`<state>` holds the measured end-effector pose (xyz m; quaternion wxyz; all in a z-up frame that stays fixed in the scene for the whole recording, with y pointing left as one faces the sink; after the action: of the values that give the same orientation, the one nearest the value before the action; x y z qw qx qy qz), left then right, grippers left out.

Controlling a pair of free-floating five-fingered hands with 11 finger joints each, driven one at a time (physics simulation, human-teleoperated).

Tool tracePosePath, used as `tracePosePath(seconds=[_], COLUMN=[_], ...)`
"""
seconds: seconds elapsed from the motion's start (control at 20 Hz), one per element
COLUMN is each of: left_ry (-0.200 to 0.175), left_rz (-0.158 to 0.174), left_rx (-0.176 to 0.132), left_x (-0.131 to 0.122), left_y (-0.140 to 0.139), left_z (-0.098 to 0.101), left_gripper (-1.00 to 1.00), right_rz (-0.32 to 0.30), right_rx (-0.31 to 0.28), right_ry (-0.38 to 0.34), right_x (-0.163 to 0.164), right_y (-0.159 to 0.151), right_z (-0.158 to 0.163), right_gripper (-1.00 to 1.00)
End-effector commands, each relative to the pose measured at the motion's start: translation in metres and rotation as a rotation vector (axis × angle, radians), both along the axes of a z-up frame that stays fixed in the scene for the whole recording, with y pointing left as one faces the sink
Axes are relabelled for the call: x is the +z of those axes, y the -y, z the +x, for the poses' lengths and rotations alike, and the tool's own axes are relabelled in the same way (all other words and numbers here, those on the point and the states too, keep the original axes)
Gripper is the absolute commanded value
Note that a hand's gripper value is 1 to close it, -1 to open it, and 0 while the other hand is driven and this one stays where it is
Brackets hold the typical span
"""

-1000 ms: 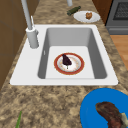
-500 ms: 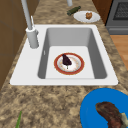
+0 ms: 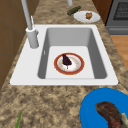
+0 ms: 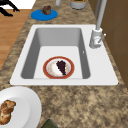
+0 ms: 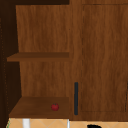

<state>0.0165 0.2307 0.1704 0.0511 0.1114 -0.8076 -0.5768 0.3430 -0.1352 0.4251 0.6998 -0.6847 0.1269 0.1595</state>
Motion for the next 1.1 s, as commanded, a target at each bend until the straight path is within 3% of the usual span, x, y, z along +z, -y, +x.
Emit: tracePosePath(seconds=[0.0, 0.1, 0.2, 0.3, 0.5, 1.05], left_ry=[0.000, 0.000, 0.000, 0.000, 0.000, 0.000], left_rz=[0.000, 0.000, 0.000, 0.000, 0.000, 0.000], left_rx=[0.000, 0.000, 0.000, 0.000, 0.000, 0.000], left_x=[0.000, 0.000, 0.000, 0.000, 0.000, 0.000], left_y=[0.000, 0.000, 0.000, 0.000, 0.000, 0.000], left_z=[0.000, 0.000, 0.000, 0.000, 0.000, 0.000], left_gripper=[0.00, 0.00, 0.00, 0.00, 0.00, 0.00], right_rz=[0.031, 0.034, 0.047, 0.040, 0.074, 0.156], right_rx=[0.072, 0.087, 0.166, 0.186, 0.245, 0.482], right_ry=[0.000, 0.000, 0.005, -0.004, -0.007, -0.009], right_x=[-0.030, -0.044, -0.058, -0.066, -0.076, -0.088], right_y=[0.000, 0.000, 0.000, 0.000, -0.004, -0.011], right_z=[-0.021, -0.035, -0.029, -0.030, -0.036, -0.035], right_gripper=[-1.00, -1.00, -1.00, -1.00, -1.00, -1.00])
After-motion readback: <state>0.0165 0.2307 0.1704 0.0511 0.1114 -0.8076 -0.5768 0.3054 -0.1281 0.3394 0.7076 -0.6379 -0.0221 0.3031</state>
